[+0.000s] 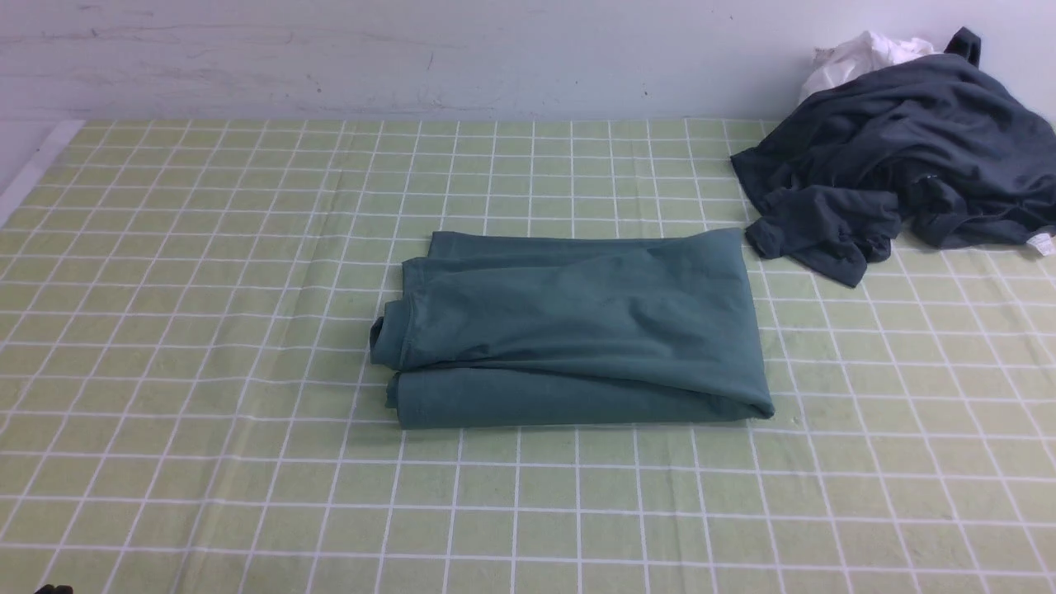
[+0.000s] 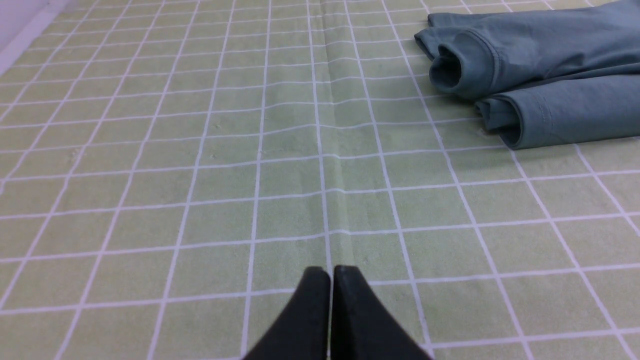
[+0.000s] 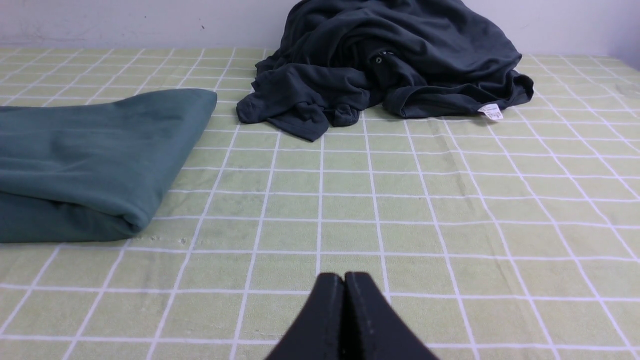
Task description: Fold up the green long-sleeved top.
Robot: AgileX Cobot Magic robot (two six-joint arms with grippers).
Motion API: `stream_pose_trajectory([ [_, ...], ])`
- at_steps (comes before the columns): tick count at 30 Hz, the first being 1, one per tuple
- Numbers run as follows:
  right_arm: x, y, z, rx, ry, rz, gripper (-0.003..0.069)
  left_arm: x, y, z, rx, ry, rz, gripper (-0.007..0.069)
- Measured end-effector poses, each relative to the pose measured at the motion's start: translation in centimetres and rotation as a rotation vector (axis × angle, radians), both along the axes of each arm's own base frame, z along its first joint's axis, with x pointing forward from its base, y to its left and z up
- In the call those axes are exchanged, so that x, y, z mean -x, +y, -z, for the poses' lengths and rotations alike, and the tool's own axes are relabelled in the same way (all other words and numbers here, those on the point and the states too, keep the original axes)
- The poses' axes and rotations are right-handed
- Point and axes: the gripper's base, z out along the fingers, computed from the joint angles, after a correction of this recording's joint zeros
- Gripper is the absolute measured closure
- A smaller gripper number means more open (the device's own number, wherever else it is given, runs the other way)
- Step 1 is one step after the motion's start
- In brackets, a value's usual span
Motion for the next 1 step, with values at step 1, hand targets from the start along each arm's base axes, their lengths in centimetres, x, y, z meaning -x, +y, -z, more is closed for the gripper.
stream_pose_trajectory([
  [1,0.00,0.00,0.00,0.000,0.000,0.000,0.0673,0.00,0.00,0.00,0.000,0.000,0.000,0.0629],
])
